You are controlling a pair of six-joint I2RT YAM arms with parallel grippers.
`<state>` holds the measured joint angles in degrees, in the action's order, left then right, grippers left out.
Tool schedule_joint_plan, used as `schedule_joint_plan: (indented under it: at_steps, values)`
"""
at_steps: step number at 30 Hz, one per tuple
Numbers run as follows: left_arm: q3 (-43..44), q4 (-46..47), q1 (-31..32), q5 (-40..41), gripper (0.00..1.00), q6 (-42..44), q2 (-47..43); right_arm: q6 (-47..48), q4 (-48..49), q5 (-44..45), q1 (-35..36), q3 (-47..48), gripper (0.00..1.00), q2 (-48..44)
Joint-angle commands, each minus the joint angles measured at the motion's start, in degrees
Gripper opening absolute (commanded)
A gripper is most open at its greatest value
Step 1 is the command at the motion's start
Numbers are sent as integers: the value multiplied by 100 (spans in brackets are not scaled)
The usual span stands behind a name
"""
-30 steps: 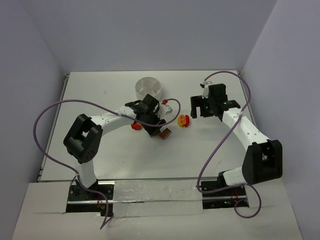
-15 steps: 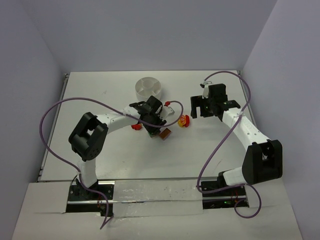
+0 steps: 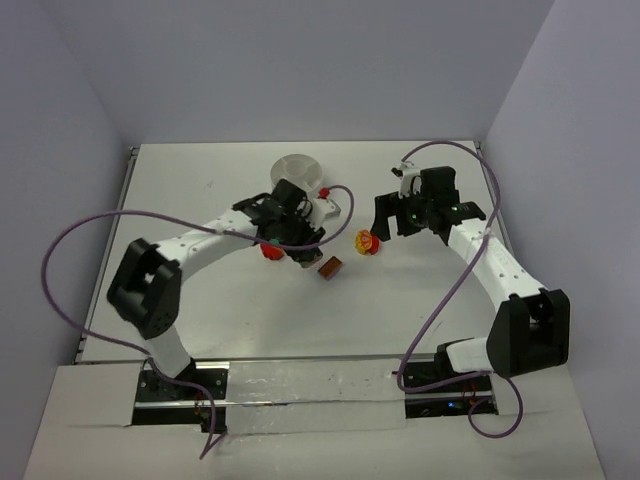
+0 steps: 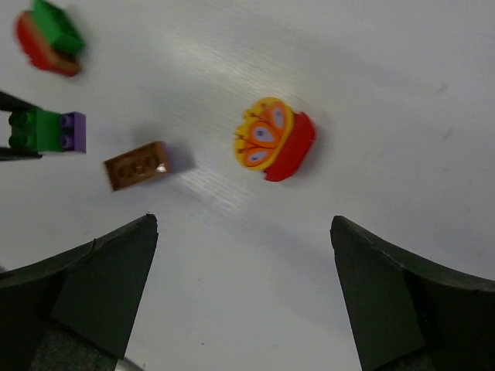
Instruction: Sort the legos into containers by color
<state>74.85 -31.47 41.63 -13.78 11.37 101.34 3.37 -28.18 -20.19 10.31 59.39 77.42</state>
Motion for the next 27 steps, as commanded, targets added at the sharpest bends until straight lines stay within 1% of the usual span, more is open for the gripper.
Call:
schedule_joint_plan:
  at_steps: [1, 2, 4, 6, 7, 8, 10, 14, 17, 20, 23, 27]
  values:
    - [-366, 507, -701, -2082, 0, 6, -1705, 406, 56, -1960, -15, 432, 100, -582]
    - [-563, 749, -923, -2499, 0, -70, -2130, 386, 104, -2393, -11, 481, 100, -655]
    - [-791, 950, -1058, -3057, 0, -60, -2531, 148, 386, -3041, 22, 492, 100, -828]
    - [-821, 868, -1078, -3427, 0, 59, -2654, -54, 733, -3453, 101, 488, 100, -955]
    - [-788, 666, -1078, -3832, 0, 132, -2700, -280, 939, -3636, 182, 483, 99, -1093]
    - [-791, 634, -1078, -3997, 0, 97, -2721, -328, 1025, -3798, 251, 530, 99, -1131]
    - [-887, 722, -1086, -4332, 0, 10, -2841, -328, 937, -3912, 418, 761, 97, -1084]
    - [-1013, 791, -1089, -4669, 0, -131, -2877, -316, 798, -3989, 771, 1049, 95, -1014]
    - [-1027, 806, -1089, -4844, 0, -157, -2868, -48, 440, -3800, 1196, 1211, 92, -953]
    - [-1050, 881, -1089, -4934, 0, -177, -2907, 254, 162, -3575, 1526, 1224, 89, -876]
    - [-1033, 878, -1087, -4958, 0, -152, -2918, 278, 84, -3605, 1651, 1207, 84, -789]
    - [-1001, 877, -1089, -4899, 0, -164, -2916, 356, -37, -3530, 1812, 1273, 83, -666]
